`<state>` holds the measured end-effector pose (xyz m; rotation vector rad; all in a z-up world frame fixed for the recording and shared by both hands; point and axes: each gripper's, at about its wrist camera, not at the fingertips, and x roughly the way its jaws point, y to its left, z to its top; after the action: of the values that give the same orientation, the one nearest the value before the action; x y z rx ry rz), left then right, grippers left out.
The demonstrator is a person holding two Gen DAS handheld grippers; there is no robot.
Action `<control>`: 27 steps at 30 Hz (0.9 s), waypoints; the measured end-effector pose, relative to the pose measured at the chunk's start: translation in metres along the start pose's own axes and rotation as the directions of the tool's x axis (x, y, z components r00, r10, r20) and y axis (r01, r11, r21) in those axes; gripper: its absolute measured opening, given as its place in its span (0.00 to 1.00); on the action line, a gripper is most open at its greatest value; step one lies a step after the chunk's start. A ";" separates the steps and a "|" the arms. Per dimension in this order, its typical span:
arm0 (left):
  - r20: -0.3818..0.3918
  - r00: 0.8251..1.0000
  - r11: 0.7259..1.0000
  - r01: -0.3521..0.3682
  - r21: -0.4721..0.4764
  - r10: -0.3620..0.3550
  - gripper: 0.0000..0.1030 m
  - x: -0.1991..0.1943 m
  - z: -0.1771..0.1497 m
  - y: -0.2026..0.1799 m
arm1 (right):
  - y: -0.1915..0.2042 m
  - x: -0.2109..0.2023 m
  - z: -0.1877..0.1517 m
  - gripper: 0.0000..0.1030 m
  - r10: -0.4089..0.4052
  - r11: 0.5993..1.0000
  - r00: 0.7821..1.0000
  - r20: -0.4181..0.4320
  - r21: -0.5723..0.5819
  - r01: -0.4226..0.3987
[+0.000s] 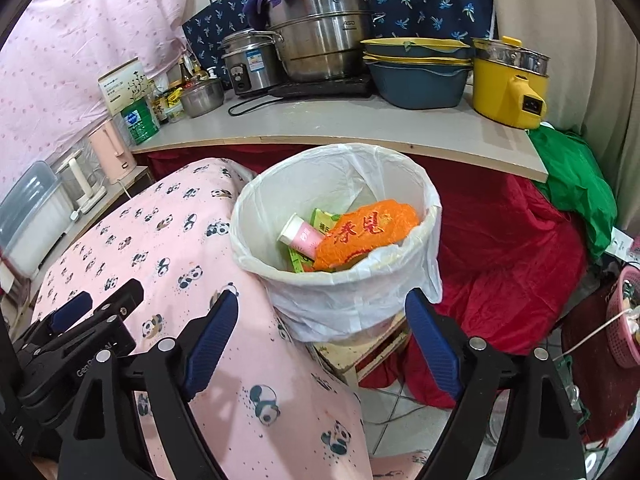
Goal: Collect trash
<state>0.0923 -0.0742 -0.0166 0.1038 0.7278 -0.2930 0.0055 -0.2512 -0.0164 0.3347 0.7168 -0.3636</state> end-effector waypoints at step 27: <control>-0.005 1.000 1.000 0.000 0.029 0.000 0.87 -0.021 -0.027 -0.007 | -0.005 -0.022 -0.026 0.94 -0.084 0.996 0.996 -0.002 -0.043 0.083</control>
<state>0.0581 -0.0712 -0.0230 0.1322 0.7284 -0.3039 -0.0266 -0.2401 -0.0206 0.2658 0.7428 -0.4264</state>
